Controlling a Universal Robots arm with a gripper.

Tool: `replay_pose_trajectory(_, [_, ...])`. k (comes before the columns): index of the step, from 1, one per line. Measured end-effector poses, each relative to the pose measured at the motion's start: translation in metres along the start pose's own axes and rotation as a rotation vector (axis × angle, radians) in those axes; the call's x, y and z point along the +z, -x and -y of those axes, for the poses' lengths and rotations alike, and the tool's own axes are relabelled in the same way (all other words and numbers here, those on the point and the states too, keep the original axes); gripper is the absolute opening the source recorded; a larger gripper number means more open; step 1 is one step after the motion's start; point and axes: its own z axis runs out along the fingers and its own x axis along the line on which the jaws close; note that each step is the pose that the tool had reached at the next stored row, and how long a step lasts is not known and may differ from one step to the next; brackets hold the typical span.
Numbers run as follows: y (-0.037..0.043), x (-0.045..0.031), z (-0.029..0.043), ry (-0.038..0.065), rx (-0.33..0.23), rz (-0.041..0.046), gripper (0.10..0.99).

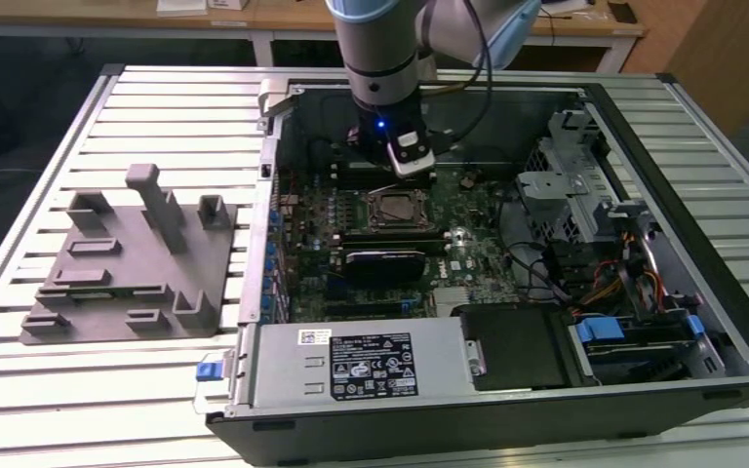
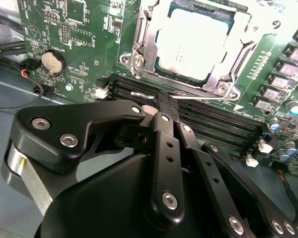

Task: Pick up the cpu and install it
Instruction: 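Install the first cpu locking lever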

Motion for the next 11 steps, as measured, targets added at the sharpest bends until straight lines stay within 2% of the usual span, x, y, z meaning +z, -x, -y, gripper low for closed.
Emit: replay_pose_trajectory(11, [-0.0017,0.0085,0.0004,-0.023,-0.004,0.0064,0.106])
